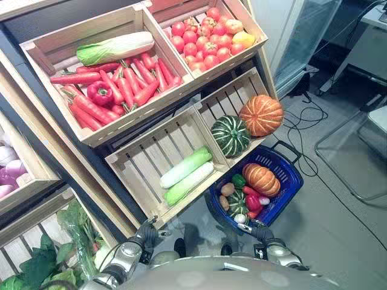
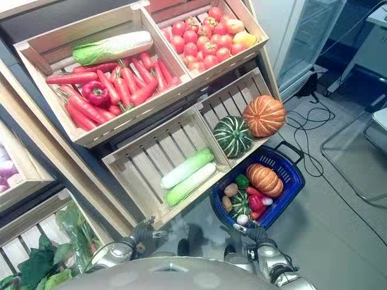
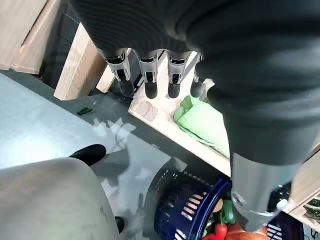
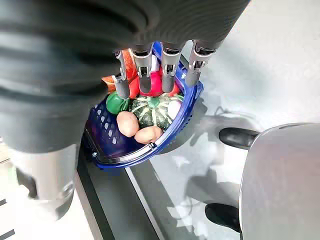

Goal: Pick up fruits and vegetables into the basket

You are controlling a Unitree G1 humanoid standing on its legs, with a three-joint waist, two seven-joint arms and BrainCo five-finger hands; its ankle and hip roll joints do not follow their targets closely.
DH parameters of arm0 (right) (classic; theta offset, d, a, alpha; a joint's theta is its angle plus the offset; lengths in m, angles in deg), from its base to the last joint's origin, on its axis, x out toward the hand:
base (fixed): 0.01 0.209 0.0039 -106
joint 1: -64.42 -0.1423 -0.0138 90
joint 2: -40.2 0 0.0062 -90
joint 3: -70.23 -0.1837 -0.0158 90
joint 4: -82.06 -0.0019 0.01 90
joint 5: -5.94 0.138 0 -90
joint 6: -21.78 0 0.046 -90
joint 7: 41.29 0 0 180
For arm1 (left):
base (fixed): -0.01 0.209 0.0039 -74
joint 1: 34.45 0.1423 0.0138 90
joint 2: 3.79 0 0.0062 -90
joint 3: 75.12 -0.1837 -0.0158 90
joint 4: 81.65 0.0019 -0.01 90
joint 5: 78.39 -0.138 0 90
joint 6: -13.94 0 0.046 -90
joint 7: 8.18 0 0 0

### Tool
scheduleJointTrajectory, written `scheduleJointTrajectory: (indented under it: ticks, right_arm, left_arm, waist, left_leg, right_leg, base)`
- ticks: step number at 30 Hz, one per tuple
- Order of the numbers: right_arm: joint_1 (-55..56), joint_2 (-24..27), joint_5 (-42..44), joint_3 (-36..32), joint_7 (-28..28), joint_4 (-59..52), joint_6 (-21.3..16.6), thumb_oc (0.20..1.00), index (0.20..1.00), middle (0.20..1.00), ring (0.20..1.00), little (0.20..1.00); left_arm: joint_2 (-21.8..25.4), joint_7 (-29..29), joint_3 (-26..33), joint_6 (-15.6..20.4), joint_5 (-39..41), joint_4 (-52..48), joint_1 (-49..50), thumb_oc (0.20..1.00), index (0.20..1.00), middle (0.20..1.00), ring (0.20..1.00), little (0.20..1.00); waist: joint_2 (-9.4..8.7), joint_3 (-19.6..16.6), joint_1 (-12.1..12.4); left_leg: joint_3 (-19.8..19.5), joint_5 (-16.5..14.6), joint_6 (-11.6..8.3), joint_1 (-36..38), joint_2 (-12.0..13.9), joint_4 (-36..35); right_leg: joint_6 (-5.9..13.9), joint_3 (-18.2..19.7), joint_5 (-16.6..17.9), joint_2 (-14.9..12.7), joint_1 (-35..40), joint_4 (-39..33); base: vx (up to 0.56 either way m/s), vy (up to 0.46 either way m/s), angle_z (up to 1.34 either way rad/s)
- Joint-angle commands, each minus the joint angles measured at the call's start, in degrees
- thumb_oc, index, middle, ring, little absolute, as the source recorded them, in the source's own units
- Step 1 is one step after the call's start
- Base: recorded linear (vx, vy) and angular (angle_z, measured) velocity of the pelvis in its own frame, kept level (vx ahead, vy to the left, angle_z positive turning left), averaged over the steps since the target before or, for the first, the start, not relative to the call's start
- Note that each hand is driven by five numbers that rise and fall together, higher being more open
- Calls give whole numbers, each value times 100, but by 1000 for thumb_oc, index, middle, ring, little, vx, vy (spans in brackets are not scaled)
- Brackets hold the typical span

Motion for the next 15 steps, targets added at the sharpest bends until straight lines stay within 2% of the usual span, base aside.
scheduleJointTrajectory:
  ticks: [1,5,7,9,15]
  right_arm:
    - [-355,-102,-75,52,-11,137,-189,1000,1000,1000,1000,1000]
    - [-374,-87,-38,95,11,103,-180,1000,1000,1000,1000,1000]
    - [-376,-70,-17,124,21,66,-197,1000,1000,1000,1000,1000]
    - [-382,-54,15,158,21,50,-201,1000,1000,1000,1000,1000]
    - [-436,61,273,294,90,-24,-159,1000,1000,1000,1000,1000]
  left_arm:
    - [-87,233,104,223,-79,294,-501,1000,1000,1000,1000,1000]
    - [-60,212,77,292,-239,255,-545,1000,1000,1000,1000,1000]
    - [-15,402,-107,592,-936,142,-604,1000,1000,1000,1000,1000]
    - [46,612,-262,709,-1129,29,-651,1000,1000,1000,1000,1000]
    - [342,1832,-506,617,-1746,-578,-1233,1000,1000,1000,1000,1000]
  waist:
    - [-201,225,39]
    - [-201,262,31]
    - [-196,319,12]
    - [-192,345,-14]
    - [-175,526,-135]
  left_leg:
    - [-21,-571,88,127,-157,36]
    - [-6,-572,99,112,-155,36]
    - [32,-572,112,100,-152,40]
    - [50,-573,117,101,-154,41]
    - [164,-607,180,34,-162,119]
  right_leg:
    - [313,10,34,-174,-72,58]
    - [302,22,19,-160,-100,85]
    - [300,51,6,-143,-144,139]
    - [297,88,-6,-130,-163,171]
    - [272,219,-141,-48,-378,508]
  base:
    - [434,410,-84]
    - [-5,-2,-3]
    - [0,0,0]
    - [0,0,0]
    - [5,10,-10]
